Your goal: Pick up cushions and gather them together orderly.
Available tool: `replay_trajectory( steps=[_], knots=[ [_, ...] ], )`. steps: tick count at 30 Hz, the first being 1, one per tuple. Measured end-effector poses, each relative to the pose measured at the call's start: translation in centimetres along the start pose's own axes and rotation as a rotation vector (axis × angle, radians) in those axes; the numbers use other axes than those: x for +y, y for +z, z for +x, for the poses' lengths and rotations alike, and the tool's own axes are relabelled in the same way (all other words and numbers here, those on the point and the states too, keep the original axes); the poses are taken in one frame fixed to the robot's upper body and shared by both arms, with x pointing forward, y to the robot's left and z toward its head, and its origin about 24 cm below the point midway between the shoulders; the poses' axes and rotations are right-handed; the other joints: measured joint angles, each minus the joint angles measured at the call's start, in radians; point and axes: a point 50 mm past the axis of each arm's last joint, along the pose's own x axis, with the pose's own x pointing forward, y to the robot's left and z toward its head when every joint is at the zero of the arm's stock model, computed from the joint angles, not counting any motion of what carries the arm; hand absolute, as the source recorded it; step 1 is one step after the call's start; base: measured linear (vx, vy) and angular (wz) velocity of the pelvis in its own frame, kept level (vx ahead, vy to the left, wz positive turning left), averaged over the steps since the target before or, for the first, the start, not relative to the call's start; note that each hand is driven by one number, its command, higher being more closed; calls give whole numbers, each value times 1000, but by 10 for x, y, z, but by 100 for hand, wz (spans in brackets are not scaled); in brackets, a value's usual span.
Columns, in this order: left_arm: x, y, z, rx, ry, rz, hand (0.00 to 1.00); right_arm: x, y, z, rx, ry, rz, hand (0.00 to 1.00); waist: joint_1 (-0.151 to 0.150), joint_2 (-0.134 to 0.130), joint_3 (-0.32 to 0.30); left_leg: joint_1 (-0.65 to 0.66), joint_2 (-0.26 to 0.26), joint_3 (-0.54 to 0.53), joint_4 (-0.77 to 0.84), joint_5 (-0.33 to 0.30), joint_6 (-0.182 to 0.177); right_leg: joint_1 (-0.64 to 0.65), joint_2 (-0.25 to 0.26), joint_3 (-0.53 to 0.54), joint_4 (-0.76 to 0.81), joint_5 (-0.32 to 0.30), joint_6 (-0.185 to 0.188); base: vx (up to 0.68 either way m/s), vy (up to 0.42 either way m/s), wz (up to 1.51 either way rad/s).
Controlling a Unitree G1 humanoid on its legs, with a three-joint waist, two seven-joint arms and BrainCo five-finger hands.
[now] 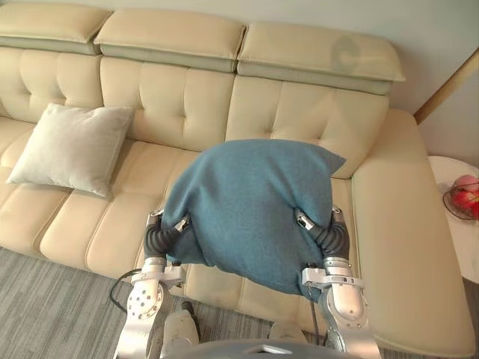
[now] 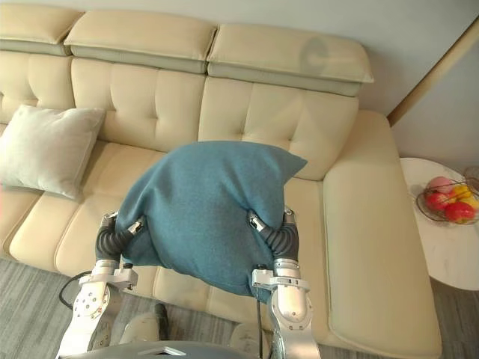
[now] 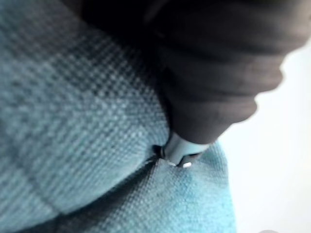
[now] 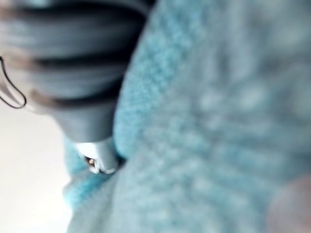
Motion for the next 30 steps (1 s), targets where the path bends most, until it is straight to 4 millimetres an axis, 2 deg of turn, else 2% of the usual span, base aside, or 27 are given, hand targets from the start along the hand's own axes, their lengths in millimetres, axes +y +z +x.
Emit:
replay_trajectory(
  steps=[3, 4, 7, 9, 13, 16, 21, 23, 26, 29, 30],
  knots=[
    [5, 0, -5, 8, 16, -3, 100, 6, 1, 1, -8, 23, 9, 100, 18, -30, -9, -2, 17, 98, 21, -52, 10, -52, 3, 98, -28, 17, 2, -70, 120, -109],
    [5, 0, -5, 10, 16, -11, 100, 5, 2, 1, -10, 23, 6, 100, 15, -30, -9, -1, 24, 121, 33, -64, 10, -62, 6, 122, -37, 29, 11, -101, 45, -96],
    [4, 0, -4, 7, 9, -13, 100, 4, 2, 2, -11, 21, -2, 100, -9, -29, -10, 1, 35, 159, 54, -87, 2, -91, 14, 173, -43, 44, 18, -89, 36, -62],
    [3, 2, -2, -1, 6, -14, 100, 4, 2, 2, -12, 20, -2, 100, -9, -29, -10, 0, 46, 179, 59, -90, 2, -105, 25, 194, -46, 54, 13, -36, -6, -41],
    [0, 7, 5, -34, 6, -17, 100, 5, 4, 8, -34, 14, -3, 100, -9, -26, -12, -2, 54, 180, 59, -81, 6, -114, 38, 213, -61, 79, 35, -4, -35, -16],
    [-3, 13, 11, -65, 20, -17, 100, 8, 9, 15, -70, 19, -28, 100, -6, -17, -14, -5, 53, 179, 56, -76, 8, -112, 38, 213, -72, 86, 37, 5, -12, -1],
    [-7, 17, 23, -99, 34, 17, 100, 13, -5, 28, -36, 14, -39, 100, -5, -5, -22, -3, 38, 160, 30, -53, 14, -104, 30, 200, -78, 89, 34, 16, -21, 13],
    [-9, 13, 32, -91, 49, 39, 100, 16, -12, 37, -16, 9, -41, 100, -4, 4, -17, -12, 27, 147, 5, -28, 14, -113, 24, 187, -76, 92, 32, -14, -44, 21],
    [-16, 19, 50, -120, 51, 43, 100, 22, -7, 54, -52, -11, -37, 100, -2, 26, 5, -82, 26, 129, 7, -3, 17, -181, 24, 171, -51, 100, 29, -121, -62, 16],
    [-30, 42, 81, -213, 53, 45, 100, 30, 14, 81, -141, -51, -31, 100, 9, 38, 36, -172, 27, 120, 20, 26, 20, -279, 28, 171, -13, 111, 27, -158, -58, 8],
    [-38, 61, 99, -280, 53, 53, 100, 35, 31, 100, -209, -70, -36, 100, 11, 40, 67, -203, 27, 116, 21, 35, 13, -313, 30, 171, 1, 116, 25, -196, -69, 7]
  ],
)
